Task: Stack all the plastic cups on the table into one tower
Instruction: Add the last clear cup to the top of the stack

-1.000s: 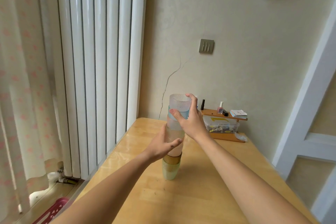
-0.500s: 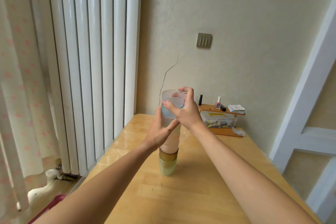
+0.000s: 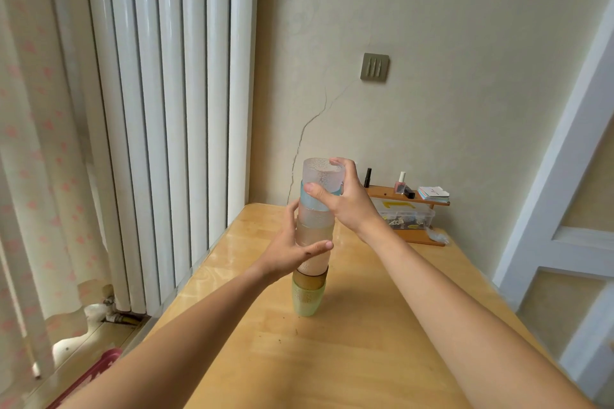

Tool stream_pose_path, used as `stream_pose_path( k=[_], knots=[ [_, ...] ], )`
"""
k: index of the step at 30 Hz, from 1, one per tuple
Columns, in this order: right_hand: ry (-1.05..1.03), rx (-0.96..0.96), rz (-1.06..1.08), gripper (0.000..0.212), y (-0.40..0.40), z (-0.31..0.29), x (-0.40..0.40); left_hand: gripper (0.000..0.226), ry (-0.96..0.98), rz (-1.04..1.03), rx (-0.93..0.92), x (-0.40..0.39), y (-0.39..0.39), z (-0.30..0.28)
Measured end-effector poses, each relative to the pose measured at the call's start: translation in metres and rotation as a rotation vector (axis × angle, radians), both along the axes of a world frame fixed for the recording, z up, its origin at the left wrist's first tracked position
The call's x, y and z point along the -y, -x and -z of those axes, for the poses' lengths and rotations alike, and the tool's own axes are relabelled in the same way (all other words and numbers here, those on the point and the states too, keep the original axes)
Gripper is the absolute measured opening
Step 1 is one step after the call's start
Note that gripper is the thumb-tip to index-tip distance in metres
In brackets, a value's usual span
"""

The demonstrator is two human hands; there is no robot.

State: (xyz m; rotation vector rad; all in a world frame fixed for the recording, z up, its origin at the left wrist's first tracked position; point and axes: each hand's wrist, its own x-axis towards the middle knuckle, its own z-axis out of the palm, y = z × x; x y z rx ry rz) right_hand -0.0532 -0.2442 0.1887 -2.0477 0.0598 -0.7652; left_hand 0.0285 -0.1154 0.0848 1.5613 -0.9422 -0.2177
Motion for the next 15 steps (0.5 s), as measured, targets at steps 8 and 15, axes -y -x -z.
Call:
stream_pose_path(
  k=[8,15],
  knots=[
    [0.046,-0.063,0.022,0.084,-0.001,0.001,0.000,0.077,-0.134,0.062,-0.068,-0.001,-0.011,0.018],
    [-0.041,-0.041,0.015,0.078,-0.003,0.017,0.006,0.079,-0.150,0.077,-0.076,-0.001,-0.011,0.020]
  ],
)
